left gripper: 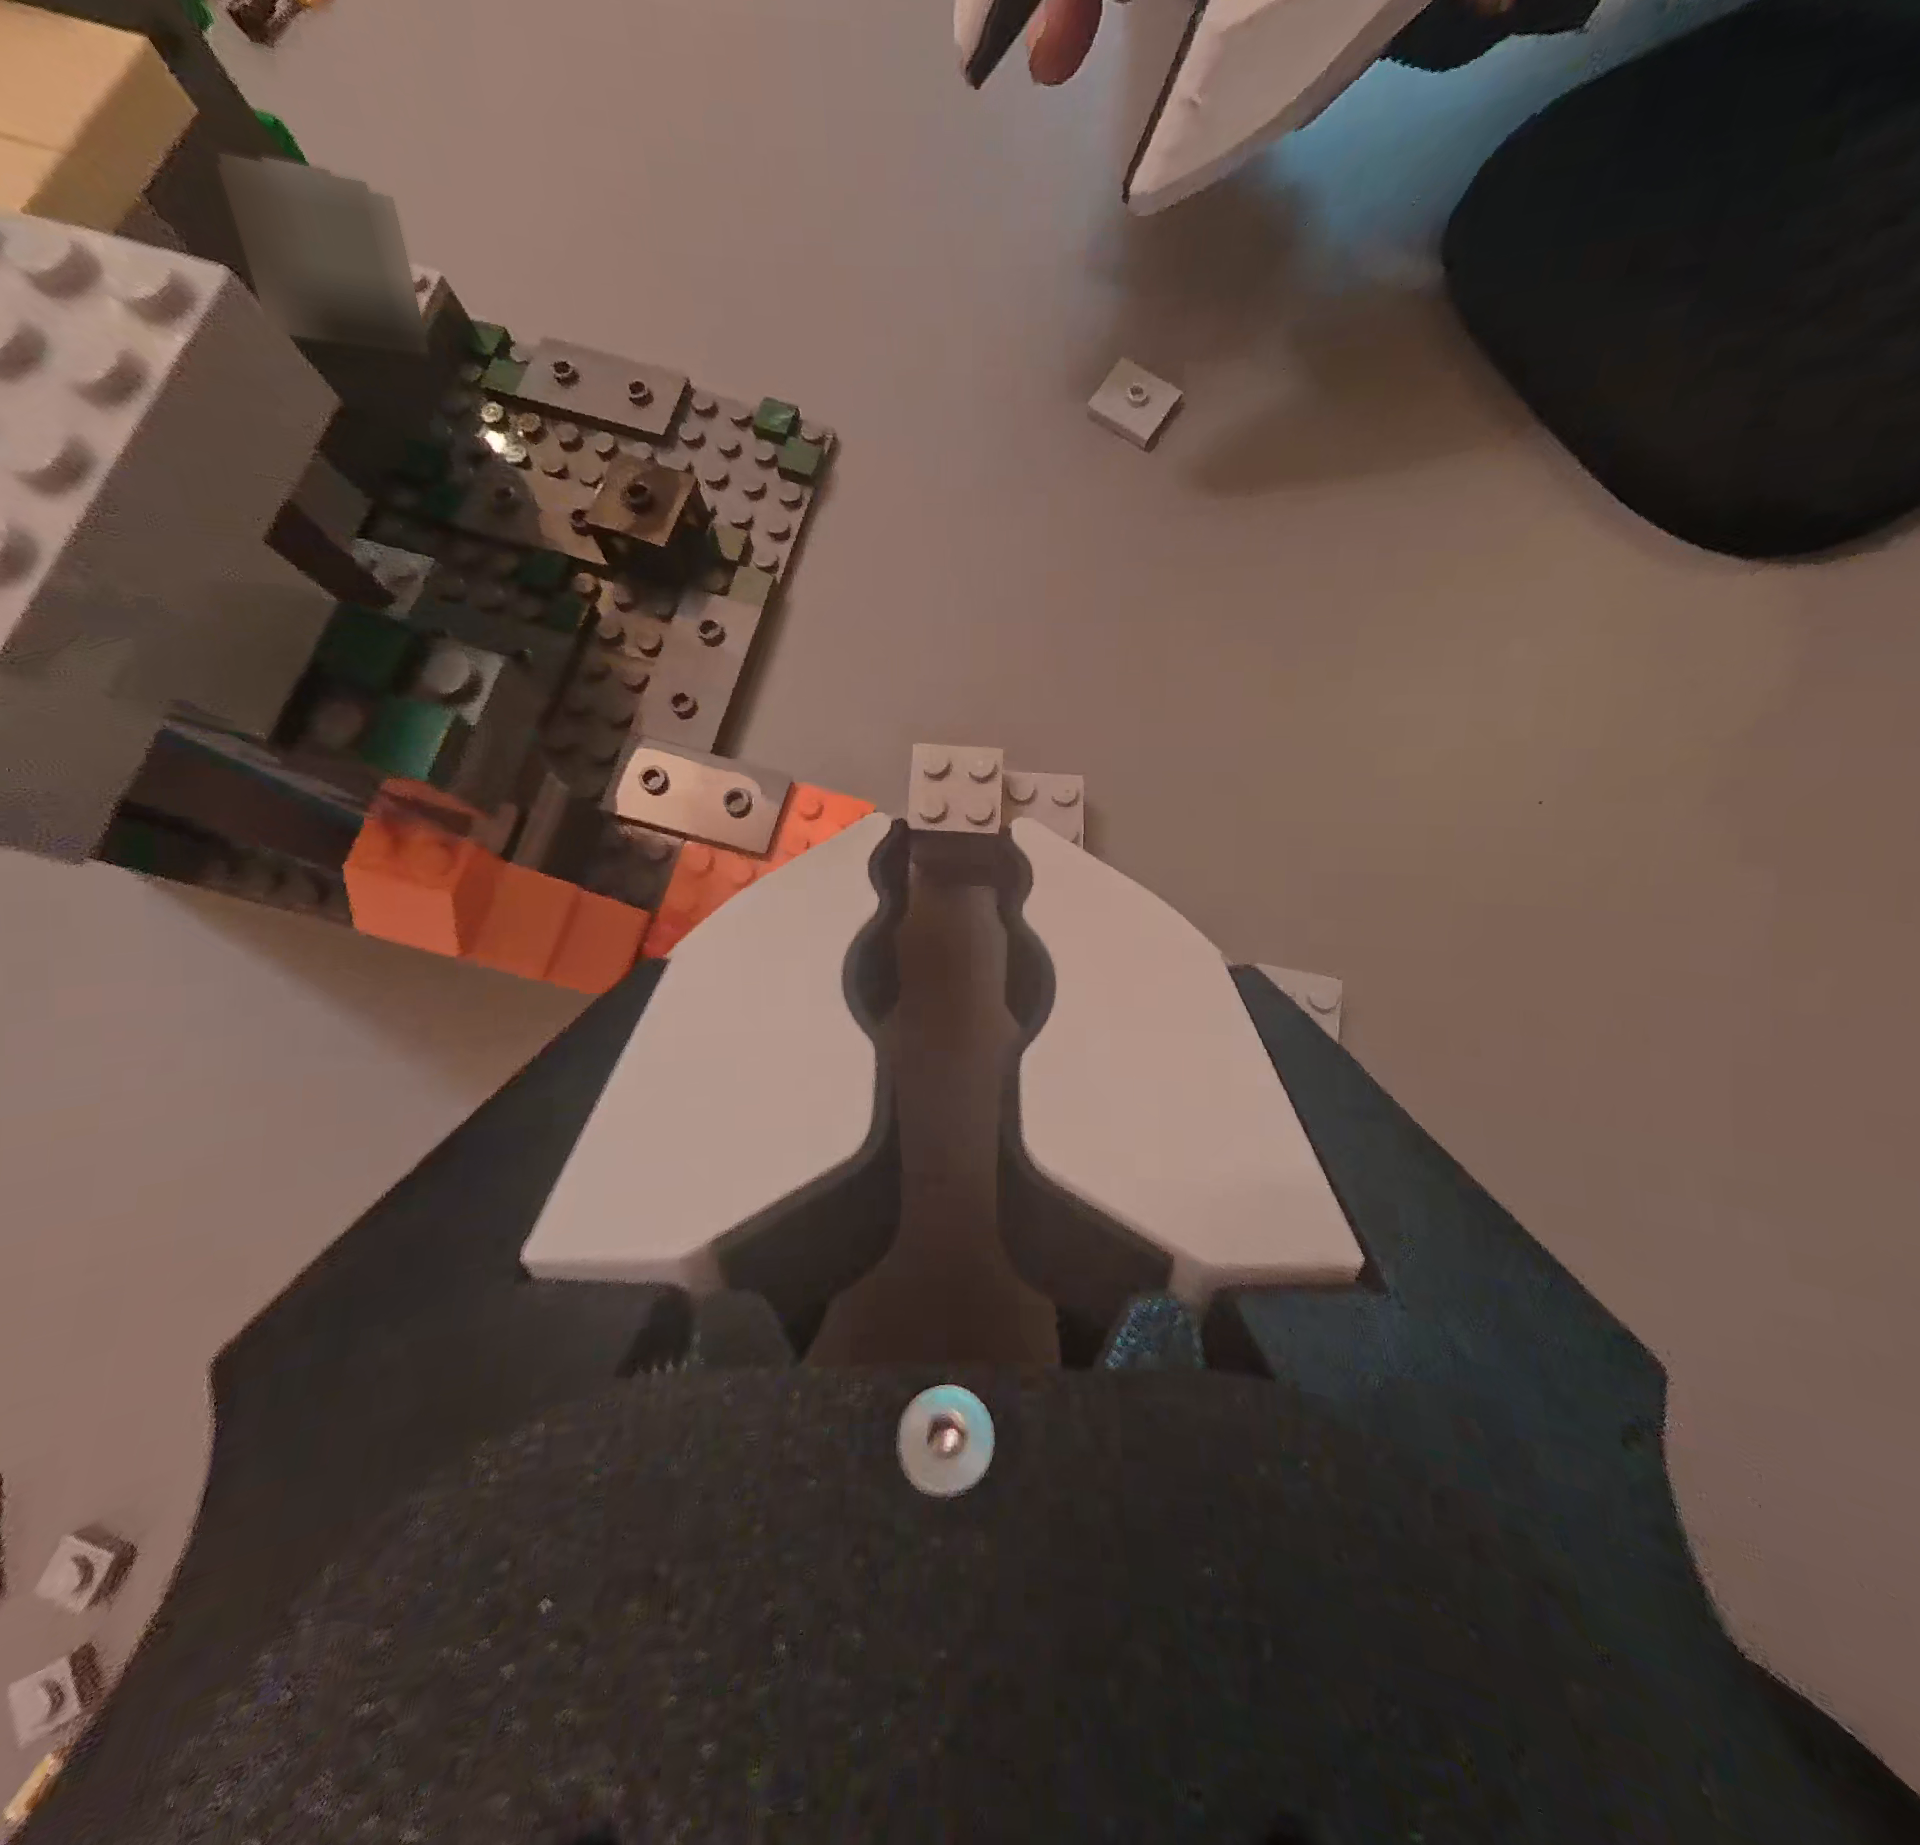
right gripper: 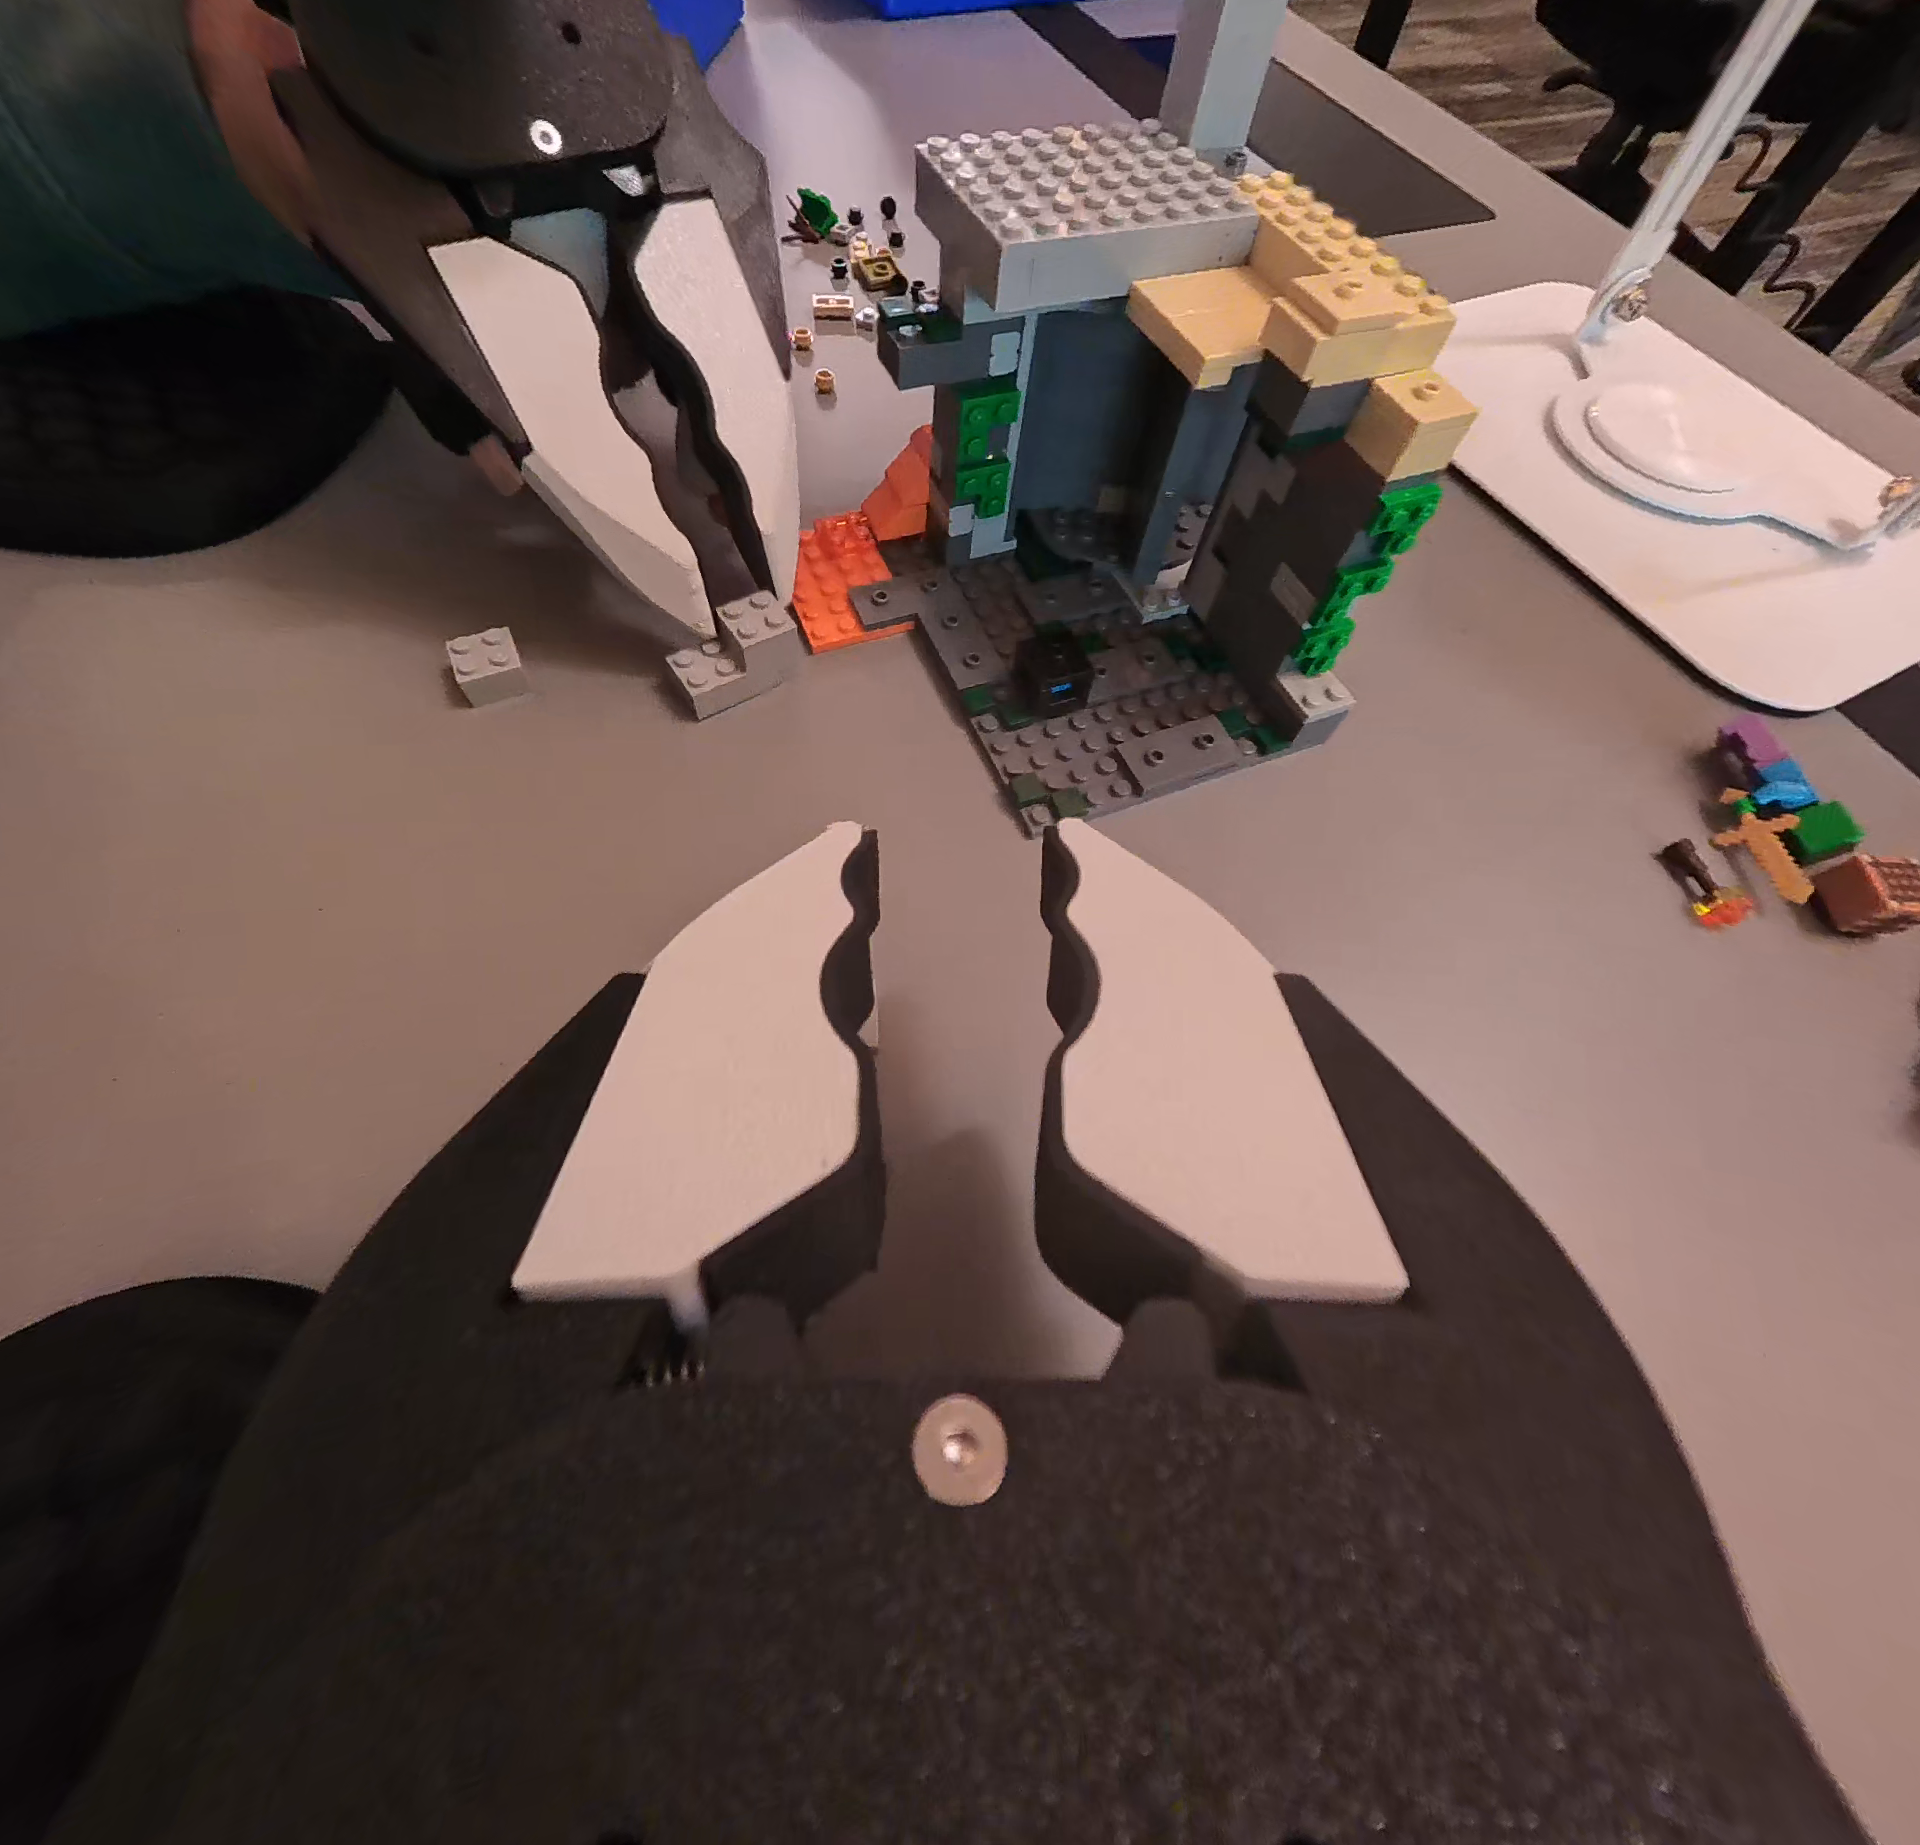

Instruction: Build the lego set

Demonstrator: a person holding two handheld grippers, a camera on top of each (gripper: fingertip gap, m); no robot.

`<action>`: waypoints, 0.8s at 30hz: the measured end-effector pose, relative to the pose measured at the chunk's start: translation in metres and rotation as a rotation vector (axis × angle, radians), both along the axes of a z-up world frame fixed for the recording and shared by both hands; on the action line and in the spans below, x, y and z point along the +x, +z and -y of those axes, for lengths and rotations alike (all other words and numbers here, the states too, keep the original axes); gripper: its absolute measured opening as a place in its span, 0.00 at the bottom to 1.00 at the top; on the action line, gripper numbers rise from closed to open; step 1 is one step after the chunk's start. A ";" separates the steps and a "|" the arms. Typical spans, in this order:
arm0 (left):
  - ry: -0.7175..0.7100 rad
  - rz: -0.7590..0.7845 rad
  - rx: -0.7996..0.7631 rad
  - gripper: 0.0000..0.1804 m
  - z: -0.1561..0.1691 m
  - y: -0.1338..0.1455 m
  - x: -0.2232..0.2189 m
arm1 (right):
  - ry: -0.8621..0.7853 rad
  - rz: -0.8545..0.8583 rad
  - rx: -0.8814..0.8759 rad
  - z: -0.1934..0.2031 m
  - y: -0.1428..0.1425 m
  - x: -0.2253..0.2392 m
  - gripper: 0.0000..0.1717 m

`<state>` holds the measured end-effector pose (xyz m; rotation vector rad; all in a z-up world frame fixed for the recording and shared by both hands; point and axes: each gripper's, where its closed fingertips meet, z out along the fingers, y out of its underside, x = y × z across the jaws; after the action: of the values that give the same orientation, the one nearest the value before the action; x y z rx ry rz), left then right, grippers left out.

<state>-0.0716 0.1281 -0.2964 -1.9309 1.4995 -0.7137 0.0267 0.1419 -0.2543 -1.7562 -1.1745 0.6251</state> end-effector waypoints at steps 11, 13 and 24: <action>0.002 0.027 0.022 0.13 0.001 0.005 0.001 | 0.083 0.038 0.026 0.016 -0.008 -0.016 0.15; 0.015 0.039 0.034 0.13 0.001 0.010 0.001 | 0.081 0.032 0.031 0.016 -0.006 -0.016 0.15; 0.154 0.168 0.151 0.14 -0.002 0.040 -0.016 | 0.039 -0.020 0.043 0.008 -0.001 -0.014 0.14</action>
<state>-0.0874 0.1303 -0.2566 -1.8028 1.2513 -0.6567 0.0130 0.1337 -0.2550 -1.6910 -1.2024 0.6346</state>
